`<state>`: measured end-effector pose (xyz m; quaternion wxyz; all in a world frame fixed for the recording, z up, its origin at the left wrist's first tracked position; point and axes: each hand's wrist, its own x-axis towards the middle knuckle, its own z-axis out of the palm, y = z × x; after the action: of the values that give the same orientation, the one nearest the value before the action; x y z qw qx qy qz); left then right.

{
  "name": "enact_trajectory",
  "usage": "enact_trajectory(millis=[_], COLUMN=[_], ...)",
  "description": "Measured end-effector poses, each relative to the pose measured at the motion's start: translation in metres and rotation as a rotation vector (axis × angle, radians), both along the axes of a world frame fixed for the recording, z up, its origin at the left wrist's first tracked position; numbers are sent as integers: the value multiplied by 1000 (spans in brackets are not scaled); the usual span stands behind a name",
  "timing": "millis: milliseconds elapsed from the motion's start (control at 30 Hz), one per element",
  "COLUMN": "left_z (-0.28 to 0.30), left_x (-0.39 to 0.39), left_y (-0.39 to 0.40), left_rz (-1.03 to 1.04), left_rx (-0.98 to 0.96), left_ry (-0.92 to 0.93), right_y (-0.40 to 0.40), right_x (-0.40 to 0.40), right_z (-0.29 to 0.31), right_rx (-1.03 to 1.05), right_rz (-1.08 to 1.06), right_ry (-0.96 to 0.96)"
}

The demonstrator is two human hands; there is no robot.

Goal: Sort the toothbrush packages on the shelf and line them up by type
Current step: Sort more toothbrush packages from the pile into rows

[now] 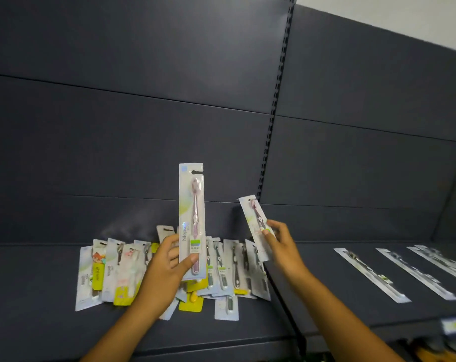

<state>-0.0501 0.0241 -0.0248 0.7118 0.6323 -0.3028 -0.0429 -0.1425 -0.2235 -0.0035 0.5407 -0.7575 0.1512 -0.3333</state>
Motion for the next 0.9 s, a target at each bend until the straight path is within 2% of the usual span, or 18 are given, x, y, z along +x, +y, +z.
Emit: enact_trajectory(millis=[200, 433, 667, 900], left_z=[22, 39, 33, 27], left_x=[-55, -134, -205, -243], left_y=[-76, -185, -288, -382], left_rz=[-76, -164, -268, -344], left_rx=[7, -58, -63, -36], left_ry=[-82, -81, -44, -18], right_y=[-57, -146, -235, -318], right_x=[-79, -181, -273, -329], right_z=[25, 37, 29, 10], right_rx=[0, -28, -62, -47], right_rz=[-26, -88, -172, -261], right_ry=[-111, -160, -166, -140])
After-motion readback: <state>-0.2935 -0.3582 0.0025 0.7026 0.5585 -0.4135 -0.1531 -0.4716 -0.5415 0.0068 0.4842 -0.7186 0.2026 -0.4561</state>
